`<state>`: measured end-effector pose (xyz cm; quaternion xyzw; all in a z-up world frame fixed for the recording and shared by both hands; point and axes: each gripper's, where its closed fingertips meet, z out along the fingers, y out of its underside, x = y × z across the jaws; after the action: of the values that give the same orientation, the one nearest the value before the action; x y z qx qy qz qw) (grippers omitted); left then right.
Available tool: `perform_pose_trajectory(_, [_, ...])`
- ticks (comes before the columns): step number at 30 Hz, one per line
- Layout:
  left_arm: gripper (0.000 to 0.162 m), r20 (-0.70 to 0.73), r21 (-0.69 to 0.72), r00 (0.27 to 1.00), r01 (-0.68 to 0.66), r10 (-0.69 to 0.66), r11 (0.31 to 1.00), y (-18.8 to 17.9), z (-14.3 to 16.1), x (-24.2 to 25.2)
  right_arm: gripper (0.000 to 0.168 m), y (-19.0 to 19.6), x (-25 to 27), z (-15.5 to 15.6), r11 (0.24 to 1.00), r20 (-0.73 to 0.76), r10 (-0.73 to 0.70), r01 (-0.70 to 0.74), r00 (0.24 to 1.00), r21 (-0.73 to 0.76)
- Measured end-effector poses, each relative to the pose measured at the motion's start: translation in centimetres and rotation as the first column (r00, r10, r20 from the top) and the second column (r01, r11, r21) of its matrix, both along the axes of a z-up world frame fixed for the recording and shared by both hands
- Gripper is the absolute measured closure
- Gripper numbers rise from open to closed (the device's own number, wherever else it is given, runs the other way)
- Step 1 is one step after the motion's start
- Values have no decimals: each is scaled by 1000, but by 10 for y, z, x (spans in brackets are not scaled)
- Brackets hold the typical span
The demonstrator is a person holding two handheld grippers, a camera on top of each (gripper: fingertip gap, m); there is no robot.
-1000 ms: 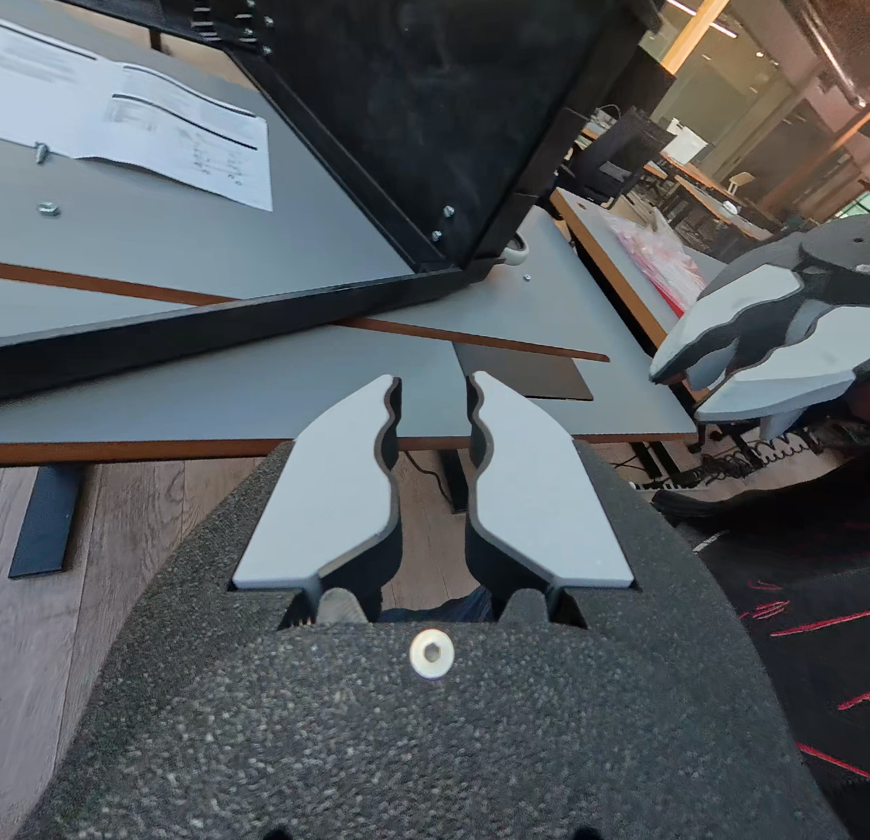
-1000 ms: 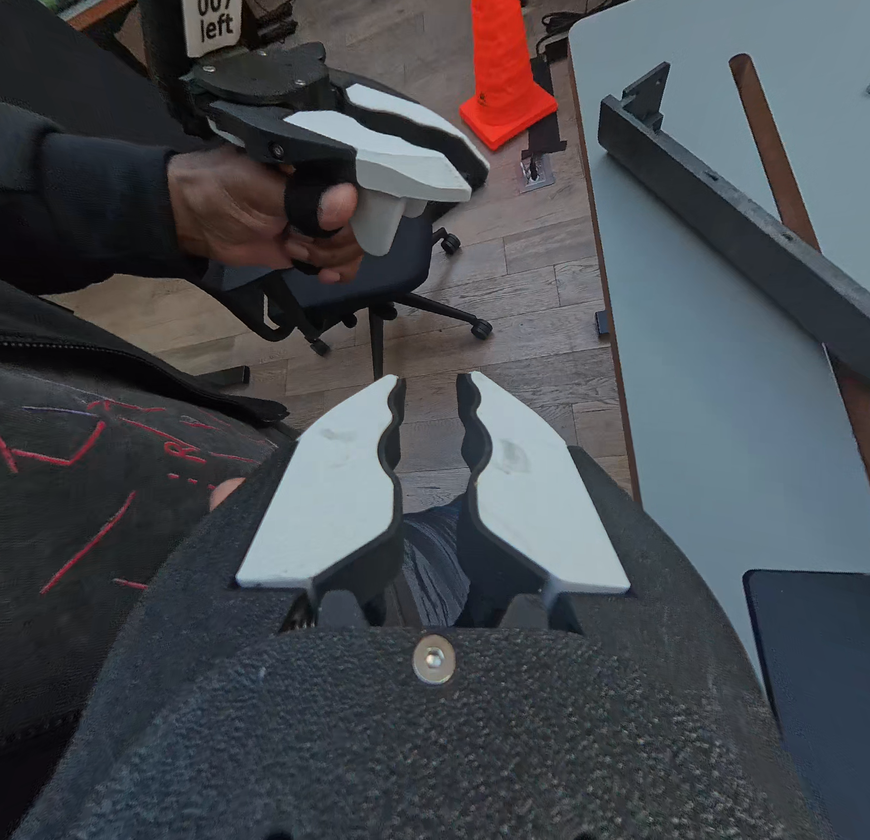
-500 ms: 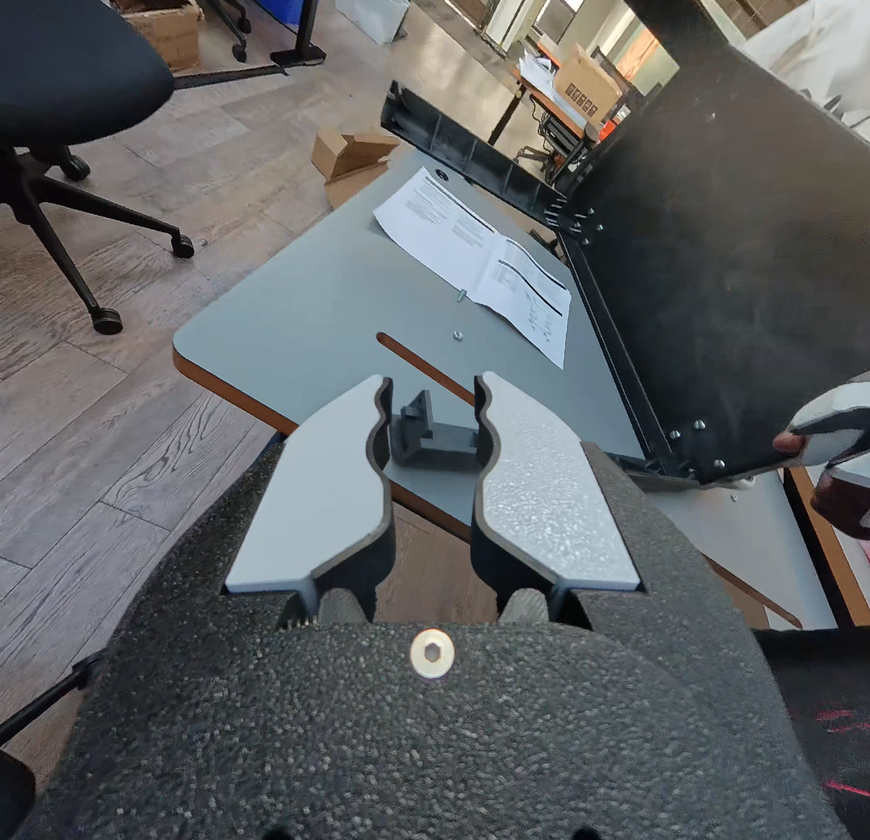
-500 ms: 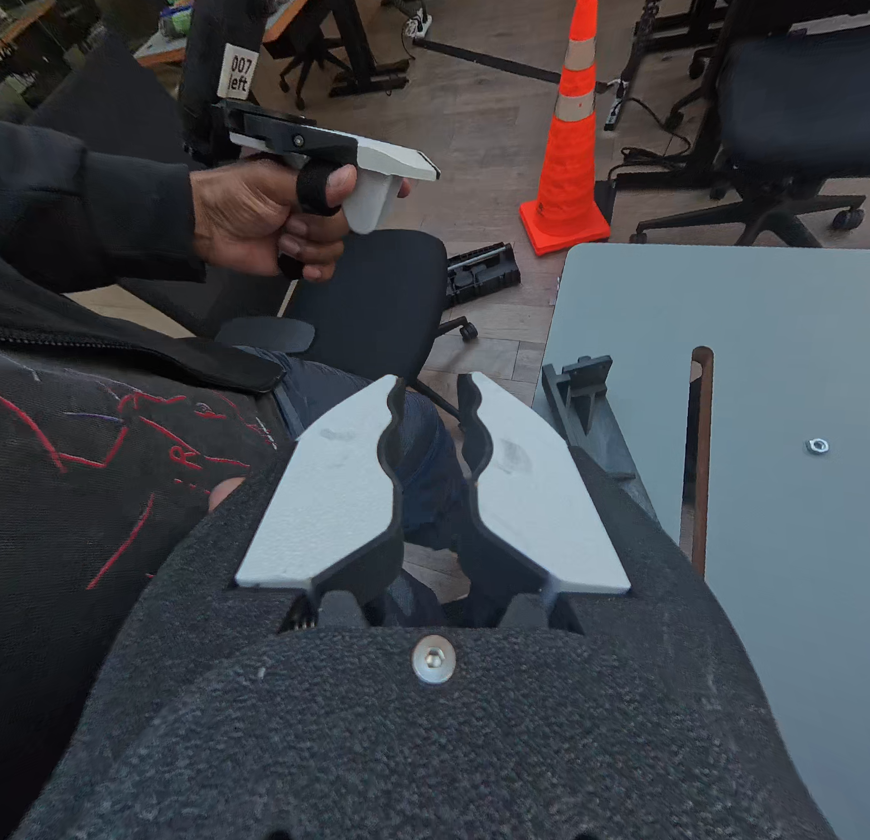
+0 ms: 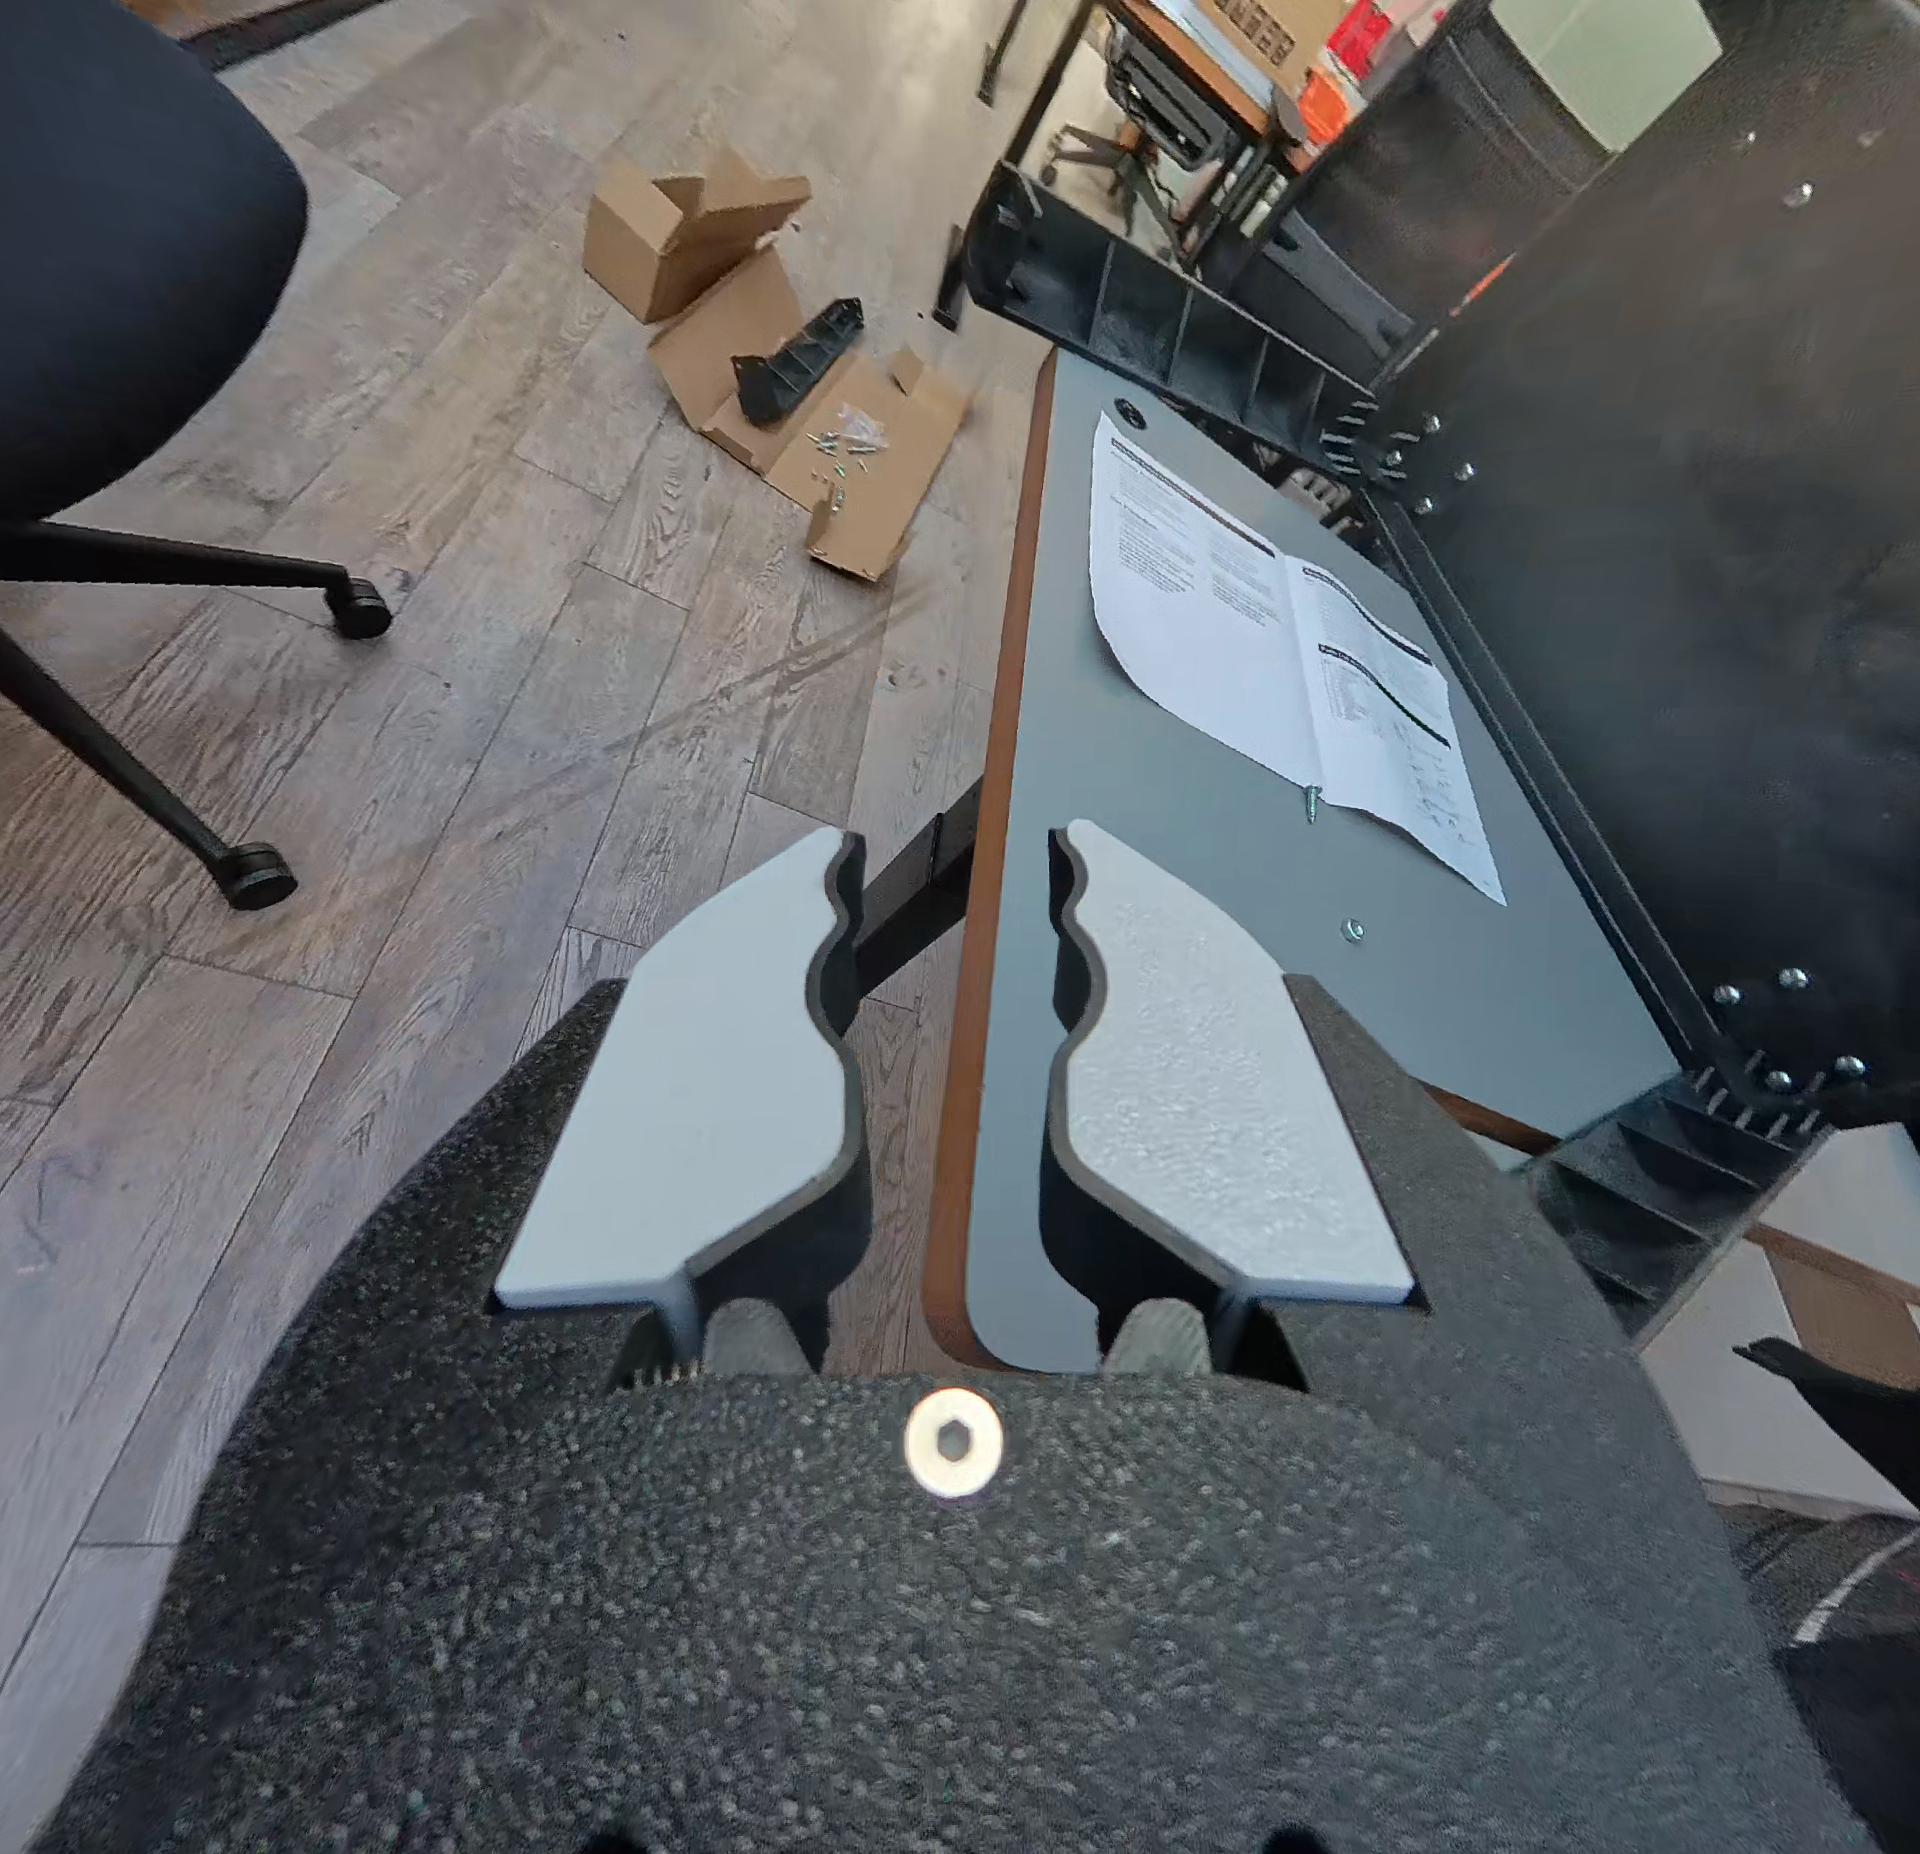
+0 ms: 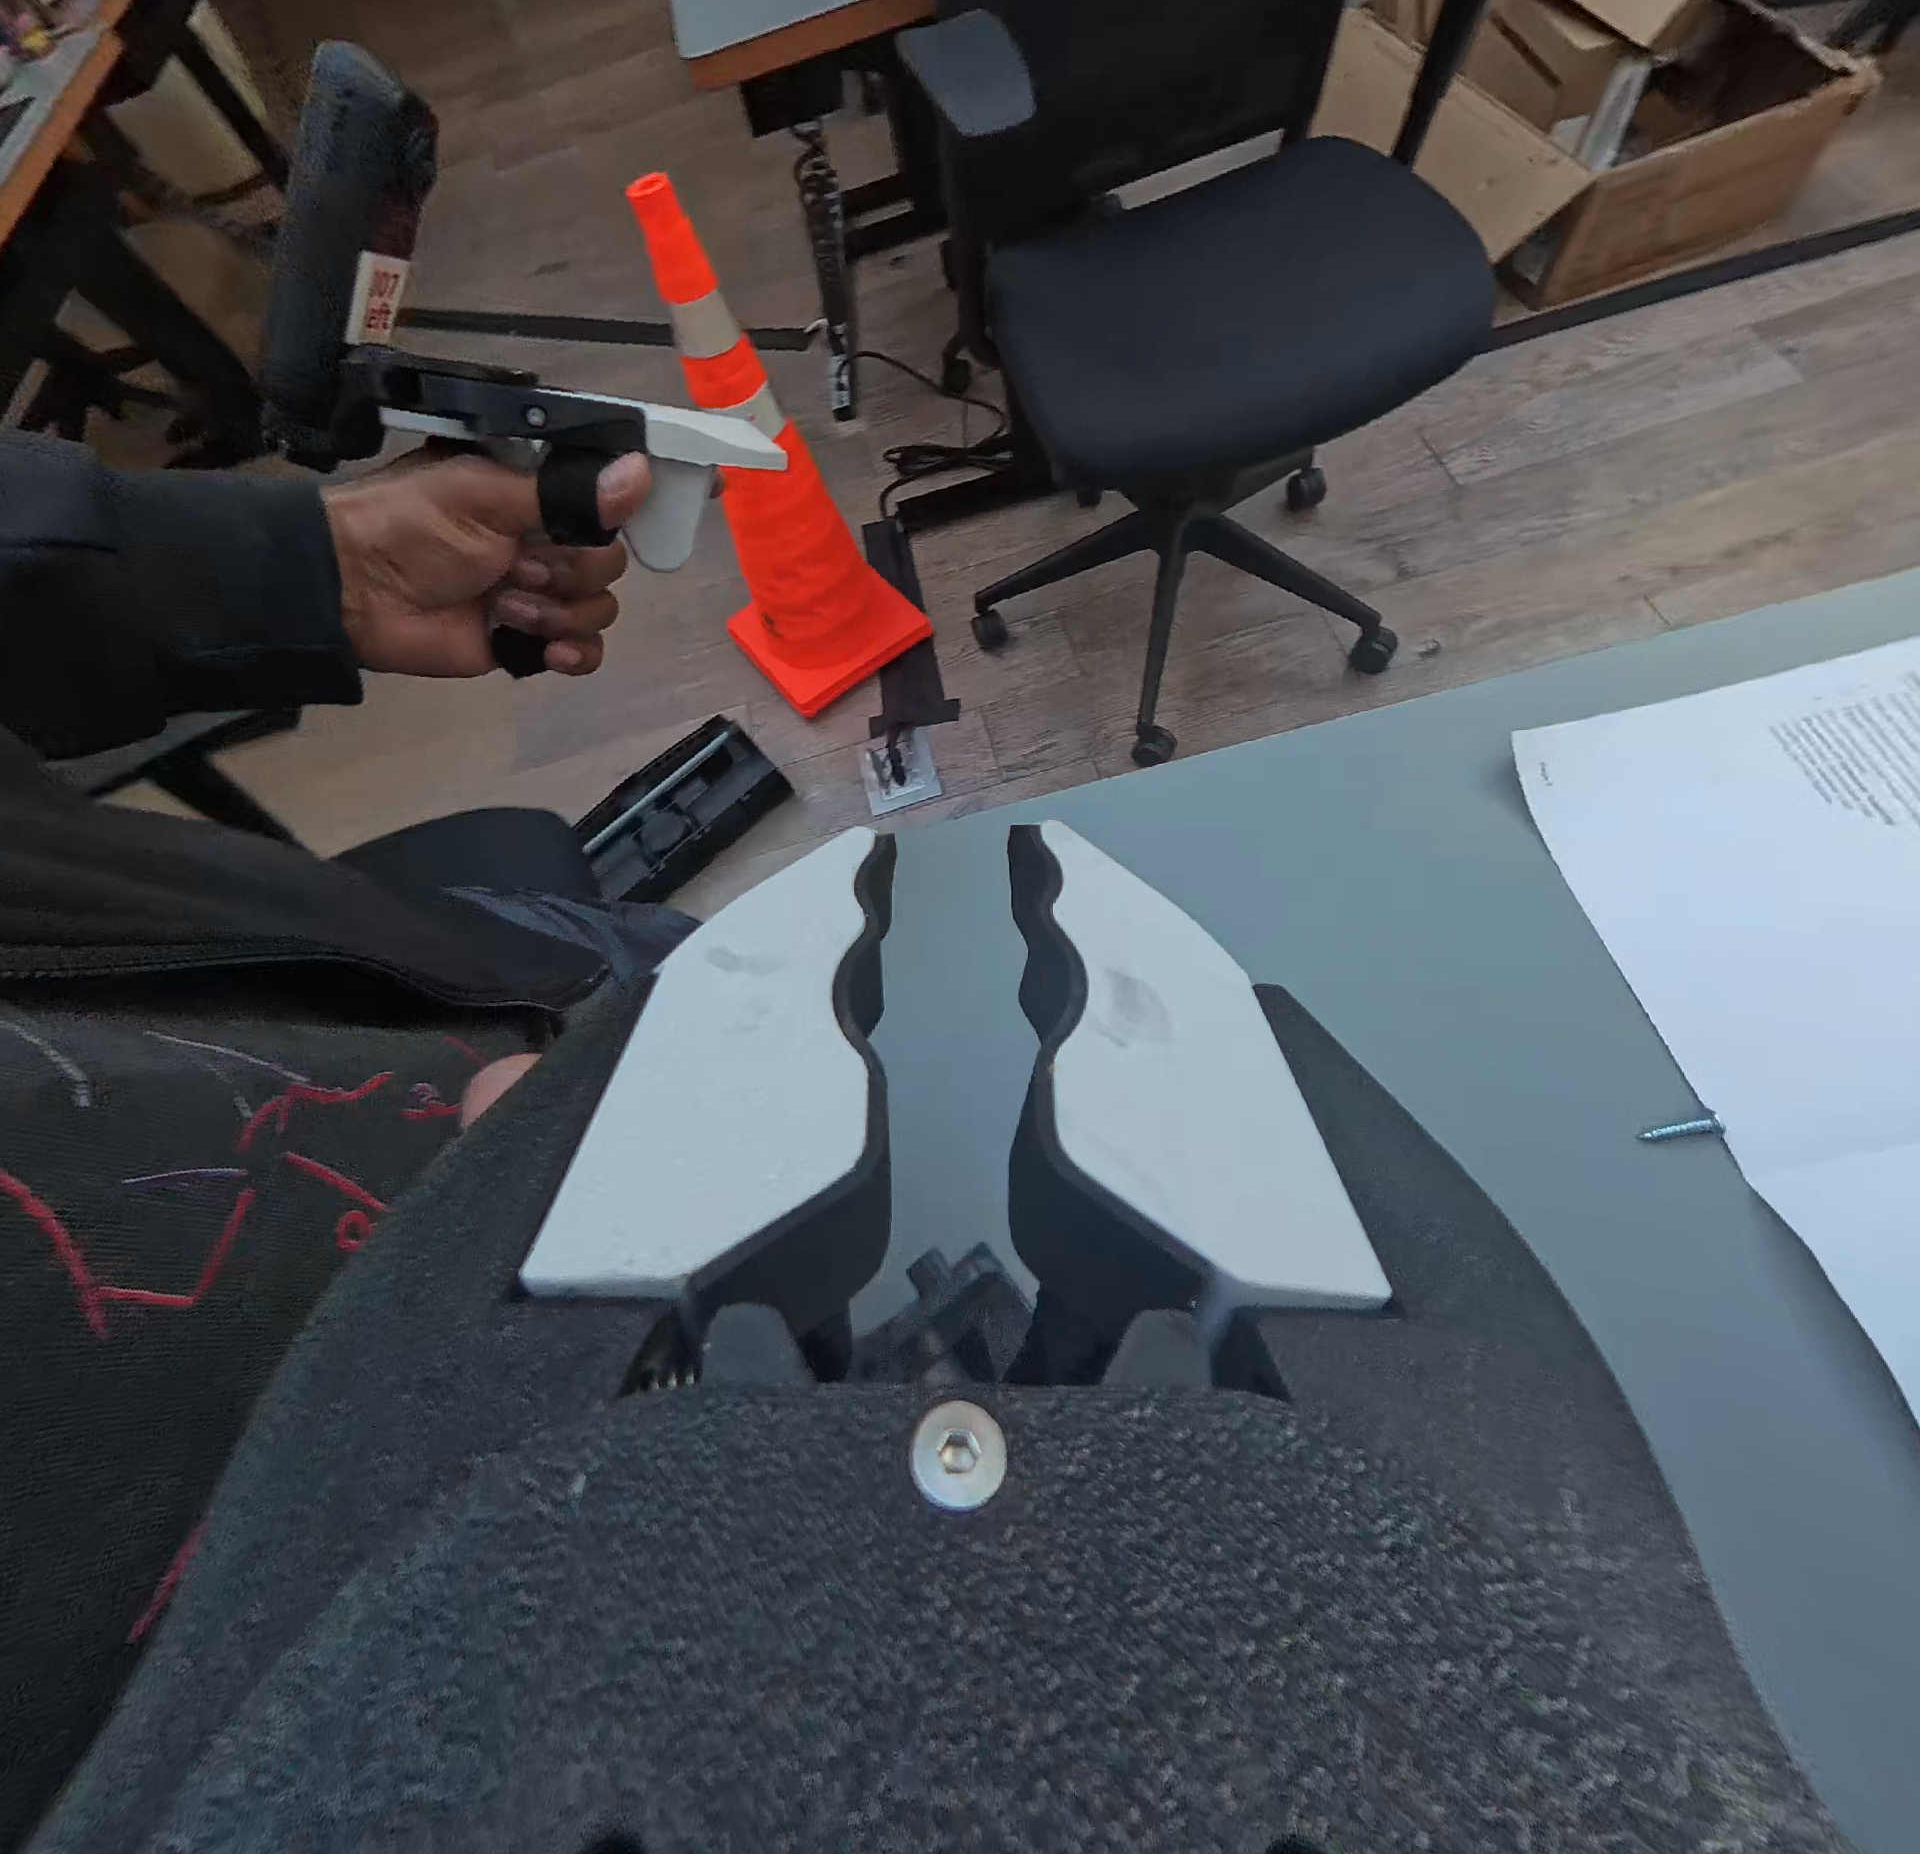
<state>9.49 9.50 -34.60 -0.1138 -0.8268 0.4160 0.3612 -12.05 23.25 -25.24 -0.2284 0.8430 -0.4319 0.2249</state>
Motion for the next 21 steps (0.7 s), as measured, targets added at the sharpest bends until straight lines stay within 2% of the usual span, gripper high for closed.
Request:
perform_pose_trajectory(4, [128, -20, 0, 985, 173, -173, 985, -70, 6, 22, 146, -63, 23, -9, 959, 58, -271, 264, 961, 105])
perform_pose_trajectory(7, [128, -33, 7, 970, 242, -241, 970, -99, 7, 45, 146, -83, 54, -6, 942, 49, -310, 299, 950, 154])
perform_pose_trajectory(11, [128, -47, 61, 963, 268, -265, 962, -119, -13, 74, 144, -100, 77, -2, 932, -35, -317, 318, 948, 175])
perform_pose_trajectory(14, [127, -63, 90, 982, 183, -178, 979, -139, -22, 94, 143, -112, 86, 9, 929, -71, -324, 331, 943, 164])
perform_pose_trajectory(17, [125, -12, 91, 1000, 26, -25, 996, -172, -28, 123, 143, -122, 92, 17, 944, -138, -287, 304, 948, 131])
perform_pose_trajectory(21, [120, 130, 33, 963, -241, 234, 970, -228, -10, 190, 143, -140, 107, 19, 973, -150, -191, 207, 970, 104])
